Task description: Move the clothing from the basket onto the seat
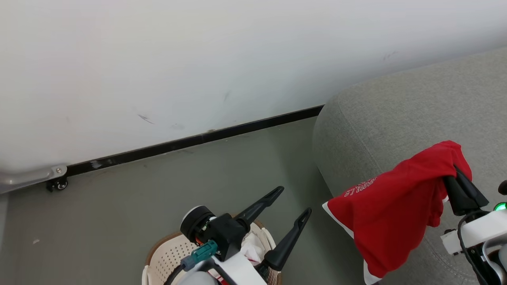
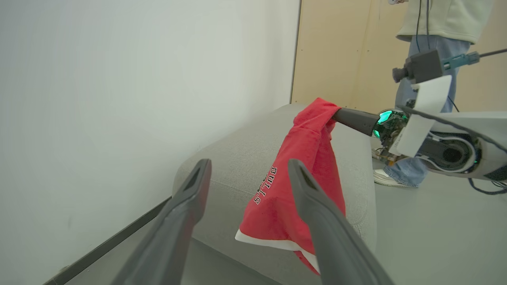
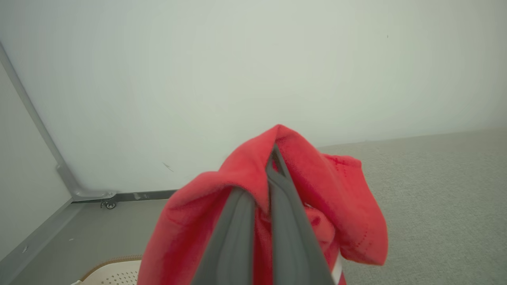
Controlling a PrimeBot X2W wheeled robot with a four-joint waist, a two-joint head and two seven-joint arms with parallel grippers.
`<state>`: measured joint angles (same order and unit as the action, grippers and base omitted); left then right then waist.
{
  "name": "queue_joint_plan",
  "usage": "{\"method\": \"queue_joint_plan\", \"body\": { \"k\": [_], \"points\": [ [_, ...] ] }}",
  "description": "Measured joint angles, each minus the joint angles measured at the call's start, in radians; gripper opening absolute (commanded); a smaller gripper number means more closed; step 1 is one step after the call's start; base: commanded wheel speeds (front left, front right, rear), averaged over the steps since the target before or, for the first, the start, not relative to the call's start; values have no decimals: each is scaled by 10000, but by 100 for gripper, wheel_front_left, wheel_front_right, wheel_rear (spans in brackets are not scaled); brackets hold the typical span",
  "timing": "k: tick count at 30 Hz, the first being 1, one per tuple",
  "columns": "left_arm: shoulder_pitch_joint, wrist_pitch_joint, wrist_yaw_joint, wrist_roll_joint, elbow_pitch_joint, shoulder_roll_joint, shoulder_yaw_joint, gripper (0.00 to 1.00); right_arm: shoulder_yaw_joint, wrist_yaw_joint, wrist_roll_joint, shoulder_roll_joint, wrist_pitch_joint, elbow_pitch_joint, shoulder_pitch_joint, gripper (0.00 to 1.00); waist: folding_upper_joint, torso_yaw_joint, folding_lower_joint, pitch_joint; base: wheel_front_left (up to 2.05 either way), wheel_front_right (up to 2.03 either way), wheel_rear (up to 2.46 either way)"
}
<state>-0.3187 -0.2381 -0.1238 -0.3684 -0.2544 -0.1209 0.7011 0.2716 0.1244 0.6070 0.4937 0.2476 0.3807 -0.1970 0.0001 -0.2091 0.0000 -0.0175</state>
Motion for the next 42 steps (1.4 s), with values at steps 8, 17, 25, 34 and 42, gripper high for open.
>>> {"method": "queue_joint_plan", "body": {
  "k": [8,17,25,34,42],
  "points": [
    [150,0,0,-454,171,-12,719,100,-311,0,-140,27,0,-313,267,0,0,-497,0,22,0,0,0],
    [288,0,0,-608,219,-105,1011,100,-552,0,-295,65,-38,-702,386,0,0,-1030,0,102,0,0,0],
    [313,-2,0,-685,267,-199,924,100,-650,0,-447,69,-211,-1001,504,0,0,-1419,0,209,0,0,0],
    [313,-12,0,-692,345,-297,732,100,-780,0,-445,67,-382,-1170,487,0,0,-1640,0,455,0,0,0],
    [304,-13,21,-627,435,-474,529,100,-911,0,-443,138,-721,-1091,-516,0,0,-1547,0,754,0,0,0]
  ]
}}
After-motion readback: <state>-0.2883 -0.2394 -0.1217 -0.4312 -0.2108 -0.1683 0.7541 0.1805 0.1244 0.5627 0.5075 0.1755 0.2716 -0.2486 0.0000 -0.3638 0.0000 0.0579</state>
